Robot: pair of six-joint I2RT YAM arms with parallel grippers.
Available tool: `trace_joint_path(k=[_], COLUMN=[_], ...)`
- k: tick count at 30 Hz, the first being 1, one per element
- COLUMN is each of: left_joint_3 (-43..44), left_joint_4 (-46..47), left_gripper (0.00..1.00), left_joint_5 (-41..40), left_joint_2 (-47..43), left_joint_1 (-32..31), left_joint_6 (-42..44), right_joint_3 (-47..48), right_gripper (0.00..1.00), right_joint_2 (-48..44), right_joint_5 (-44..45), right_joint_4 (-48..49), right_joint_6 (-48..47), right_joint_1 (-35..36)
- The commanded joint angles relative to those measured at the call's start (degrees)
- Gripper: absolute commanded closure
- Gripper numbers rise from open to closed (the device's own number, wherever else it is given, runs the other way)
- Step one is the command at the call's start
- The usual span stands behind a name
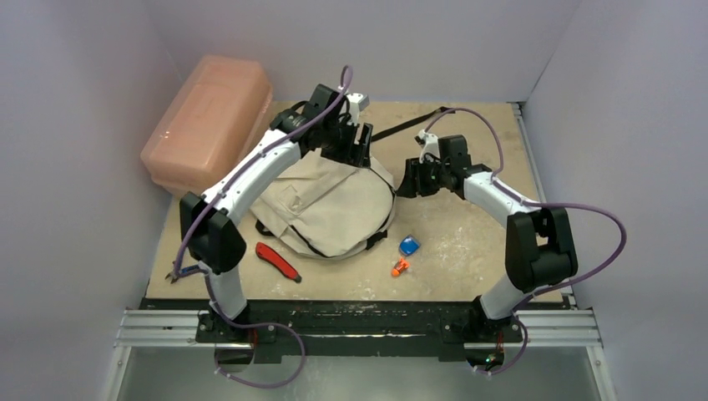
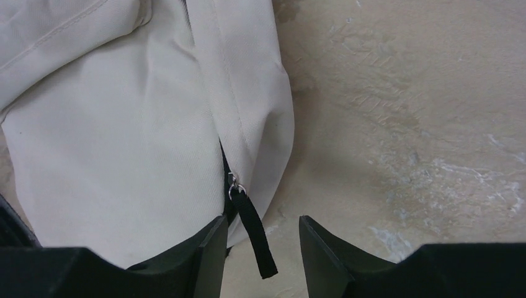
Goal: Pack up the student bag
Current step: Zip the student bag at the center of the board.
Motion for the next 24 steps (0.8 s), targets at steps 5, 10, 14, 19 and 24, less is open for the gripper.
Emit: trace_joint_path(k=[5,10,14,19,24], left_joint_3=[16.96,19.99,20.85,21.1,23.66], left_joint_4=[-9.59,-8.26,-7.55,-6.4,-5.98], left_gripper=[0.29,0.28,0.31,0.49,1.0], left_joint_5=[-9.04,-10.38,-9.14,-10.02,-15.63], left_joint_2=[16.46,20.75,23.93,26.23,27.82], left_joint_1=[1.59,1.65,1.67,1.68,1.77], left_joint_6=[9.13,11.43,11.26,10.57,9.61], right_joint_3=[0.37,-0.45,-0.57,-2.38,-4.72], right_gripper=[0.6,0.69,0.99,1.0,1.0], right_joint_2=[2.55,3.43,3.11,-0.96,-4.67], right_joint_5=[-6.44,-8.71,-9.1,-7.64,-6.78], right_joint_4=[2.95,4.53,4.5,3.9,2.34], right_joint_6=[-1.67,-0.93,-0.15,1.71,5.08], right_joint_1=[-0.07,-0.03,-0.02,-0.03,-0.04])
